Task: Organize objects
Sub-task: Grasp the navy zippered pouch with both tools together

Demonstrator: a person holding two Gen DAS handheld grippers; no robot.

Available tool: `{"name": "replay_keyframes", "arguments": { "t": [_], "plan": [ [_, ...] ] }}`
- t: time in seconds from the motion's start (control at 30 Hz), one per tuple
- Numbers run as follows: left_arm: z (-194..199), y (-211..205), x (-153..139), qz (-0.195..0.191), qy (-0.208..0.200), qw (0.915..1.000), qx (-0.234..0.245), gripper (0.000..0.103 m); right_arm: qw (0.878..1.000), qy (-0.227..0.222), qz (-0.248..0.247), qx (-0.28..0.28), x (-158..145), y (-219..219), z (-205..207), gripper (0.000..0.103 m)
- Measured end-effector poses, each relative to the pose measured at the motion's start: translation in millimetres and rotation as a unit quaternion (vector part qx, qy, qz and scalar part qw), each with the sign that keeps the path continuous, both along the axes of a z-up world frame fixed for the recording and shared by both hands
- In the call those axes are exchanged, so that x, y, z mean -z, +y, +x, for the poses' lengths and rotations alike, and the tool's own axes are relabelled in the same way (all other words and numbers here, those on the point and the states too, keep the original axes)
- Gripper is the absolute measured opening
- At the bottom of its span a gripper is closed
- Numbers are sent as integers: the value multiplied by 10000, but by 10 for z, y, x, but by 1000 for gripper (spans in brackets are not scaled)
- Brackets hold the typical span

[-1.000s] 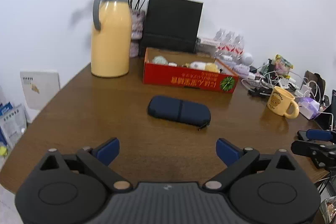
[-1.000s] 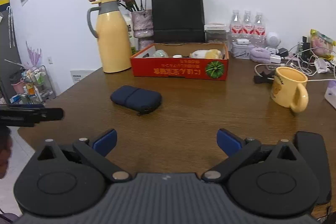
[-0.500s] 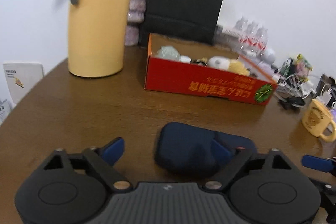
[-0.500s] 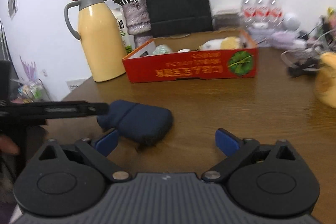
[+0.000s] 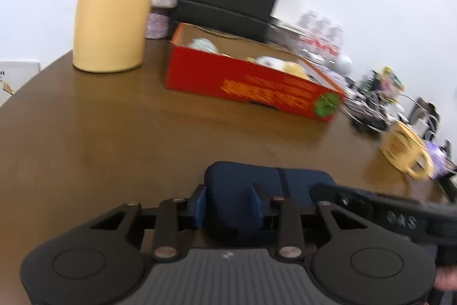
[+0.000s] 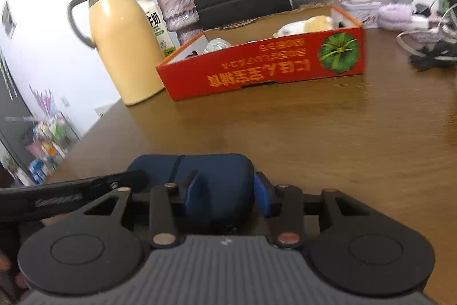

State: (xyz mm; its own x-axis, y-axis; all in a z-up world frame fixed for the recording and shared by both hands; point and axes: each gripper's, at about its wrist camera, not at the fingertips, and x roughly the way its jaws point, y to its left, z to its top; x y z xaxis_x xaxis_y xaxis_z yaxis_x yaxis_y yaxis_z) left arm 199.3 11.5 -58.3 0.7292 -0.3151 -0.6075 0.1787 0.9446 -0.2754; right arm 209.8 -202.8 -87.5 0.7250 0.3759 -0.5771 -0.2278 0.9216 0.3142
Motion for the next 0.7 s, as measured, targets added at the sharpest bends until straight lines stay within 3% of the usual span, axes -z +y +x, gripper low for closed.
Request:
{"name": "replay_keyframes", "arguments": {
  "t": [0.13,0.3,0.43,0.47,0.53,0.7],
  "plan": [
    [-519,-176,-5,-285,145,9994,153,24,9999,56,-106,48,-38,-287,-453,40],
    [-976,-355,-13,-278,173,9983,475,23,9997,135,-34,195,-62,-556,-993,39],
    [-1069,-355,-16,-208,167,9985,487,30,9997,112,10,235,-59,-635,-1199,42],
    [-1073,-360,-25,-121,131,9988,454,38,9996,81,5,286,-62,-649,-1230,46],
    [-1058,-376,-22,24,61,9989,470,41,9993,46,-17,366,-54,-664,-1262,50],
    [-971,-306,19,-238,229,9984,462,47,9989,136,-43,444,-33,-666,-1266,53]
  ]
}}
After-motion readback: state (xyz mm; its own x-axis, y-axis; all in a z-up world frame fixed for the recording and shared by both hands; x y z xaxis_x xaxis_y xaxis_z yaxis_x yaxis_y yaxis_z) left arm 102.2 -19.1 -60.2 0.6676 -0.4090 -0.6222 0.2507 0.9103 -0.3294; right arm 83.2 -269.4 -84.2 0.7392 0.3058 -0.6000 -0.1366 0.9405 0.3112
